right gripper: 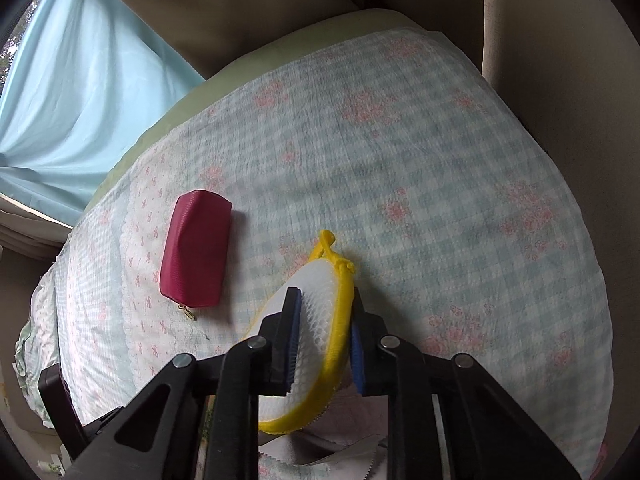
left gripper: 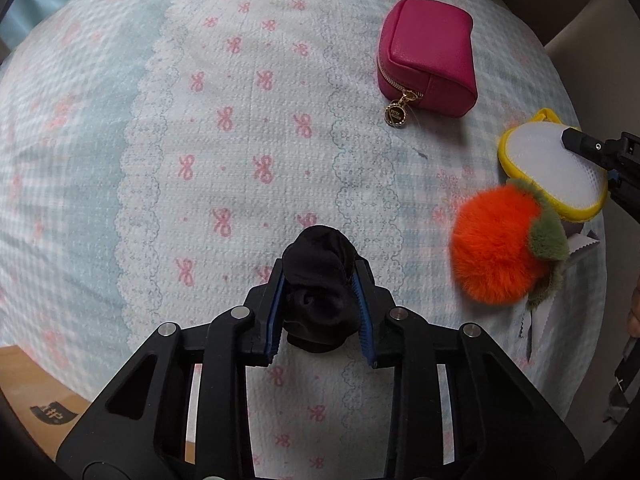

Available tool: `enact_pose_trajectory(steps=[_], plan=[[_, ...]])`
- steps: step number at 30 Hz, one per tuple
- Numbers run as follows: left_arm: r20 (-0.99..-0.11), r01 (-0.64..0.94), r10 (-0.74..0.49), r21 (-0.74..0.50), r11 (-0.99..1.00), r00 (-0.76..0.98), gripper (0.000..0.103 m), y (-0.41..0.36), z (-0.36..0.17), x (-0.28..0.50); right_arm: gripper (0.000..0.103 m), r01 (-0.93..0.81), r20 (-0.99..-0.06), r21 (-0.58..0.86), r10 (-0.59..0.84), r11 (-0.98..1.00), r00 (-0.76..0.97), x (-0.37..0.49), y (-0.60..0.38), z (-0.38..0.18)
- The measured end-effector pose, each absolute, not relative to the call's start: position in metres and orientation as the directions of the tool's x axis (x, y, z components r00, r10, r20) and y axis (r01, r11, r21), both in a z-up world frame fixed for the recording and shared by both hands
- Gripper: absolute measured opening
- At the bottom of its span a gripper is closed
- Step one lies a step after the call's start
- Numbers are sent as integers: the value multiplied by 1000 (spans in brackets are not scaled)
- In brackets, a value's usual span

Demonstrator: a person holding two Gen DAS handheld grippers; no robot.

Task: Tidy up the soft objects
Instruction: 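Grasp the black scrunchie with left tool while right tool grasps yellow mesh pad, then carry both items over the box and release them inside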

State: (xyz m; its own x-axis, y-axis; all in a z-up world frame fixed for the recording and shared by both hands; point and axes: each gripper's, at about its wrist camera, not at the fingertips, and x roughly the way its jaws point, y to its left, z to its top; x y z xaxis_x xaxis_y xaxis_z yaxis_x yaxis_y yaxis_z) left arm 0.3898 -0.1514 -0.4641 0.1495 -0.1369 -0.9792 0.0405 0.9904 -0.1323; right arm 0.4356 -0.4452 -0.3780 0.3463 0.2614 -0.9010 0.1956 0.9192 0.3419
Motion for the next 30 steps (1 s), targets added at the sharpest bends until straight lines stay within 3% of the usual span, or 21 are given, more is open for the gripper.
enact_pose_trajectory(steps=[18,30], plan=[[-962,49,-164,-157,986,218,25,-137,-407,380,14,227,-834,454,323,861,447,420,-448,-333],[-922,67,-198,-187,980,332,25,-142,-311,344,14,179,-778,469,310,865,547,374,-447,-220]])
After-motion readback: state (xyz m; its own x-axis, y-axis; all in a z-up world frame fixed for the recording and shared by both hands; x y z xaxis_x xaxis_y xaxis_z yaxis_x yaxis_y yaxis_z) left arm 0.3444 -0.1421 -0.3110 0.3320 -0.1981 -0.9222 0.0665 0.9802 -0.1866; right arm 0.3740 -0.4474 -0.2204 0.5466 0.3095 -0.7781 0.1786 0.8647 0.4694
